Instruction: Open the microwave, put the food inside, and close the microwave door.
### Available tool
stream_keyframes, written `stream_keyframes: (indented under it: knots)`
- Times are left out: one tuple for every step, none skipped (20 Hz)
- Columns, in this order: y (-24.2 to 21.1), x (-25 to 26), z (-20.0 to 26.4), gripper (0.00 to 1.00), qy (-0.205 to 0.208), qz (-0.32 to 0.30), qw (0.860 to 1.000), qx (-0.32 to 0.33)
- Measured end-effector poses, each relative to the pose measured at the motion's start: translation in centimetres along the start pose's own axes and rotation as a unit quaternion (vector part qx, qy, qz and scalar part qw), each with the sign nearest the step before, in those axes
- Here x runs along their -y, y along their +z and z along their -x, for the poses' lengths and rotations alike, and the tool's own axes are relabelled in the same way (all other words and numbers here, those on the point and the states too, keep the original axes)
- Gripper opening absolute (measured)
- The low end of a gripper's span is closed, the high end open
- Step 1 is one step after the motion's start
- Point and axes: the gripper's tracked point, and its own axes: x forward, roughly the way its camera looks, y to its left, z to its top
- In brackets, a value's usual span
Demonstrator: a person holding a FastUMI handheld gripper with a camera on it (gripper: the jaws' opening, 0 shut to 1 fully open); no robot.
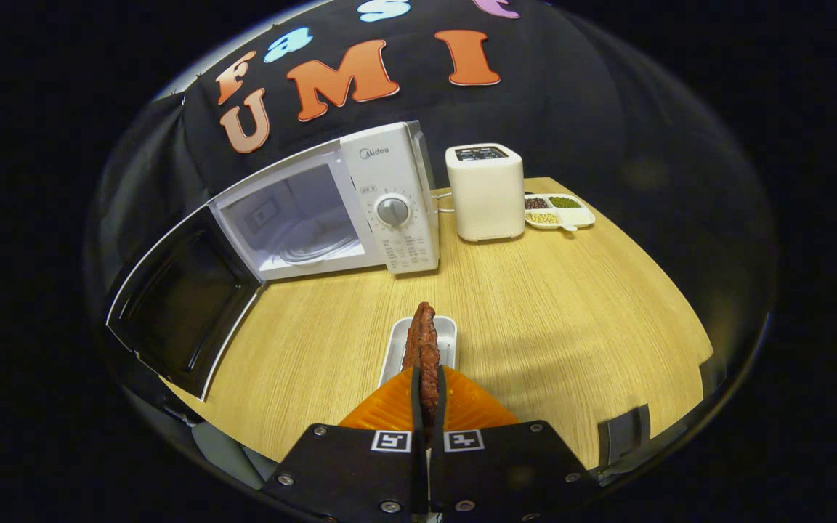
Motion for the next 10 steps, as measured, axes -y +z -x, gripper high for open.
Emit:
stream_keyframes:
  knots:
    - [0.8,-0.6,0.4,0.02,0.002,0.0,1.0,0.005]
    - [1.5,-1.3,0.8,0.02,0.004,0.001,1.0,0.013]
    - [2.2,-2.0,0.9,0.02,0.006,0.002,1.0,0.019]
    - [2.6,-2.8,1.2,0.02,0.008,0.0,1.0,0.024]
    - [3.3,-3.9,1.3,0.02,0.012,-0.004,0.999,0.03]
    - [3.6,-4.9,1.3,0.02,0.013,-0.009,0.999,0.036]
    - [4.1,-6.0,1.2,0.02,0.014,-0.01,0.999,0.04]
    - [4.3,-7.0,1.2,0.02,0.011,-0.011,0.999,0.046]
    - [4.5,-8.1,1.0,0.02,0.009,-0.013,0.999,0.048]
    - [4.7,-9.3,0.8,0.02,0.008,-0.021,0.998,0.051]
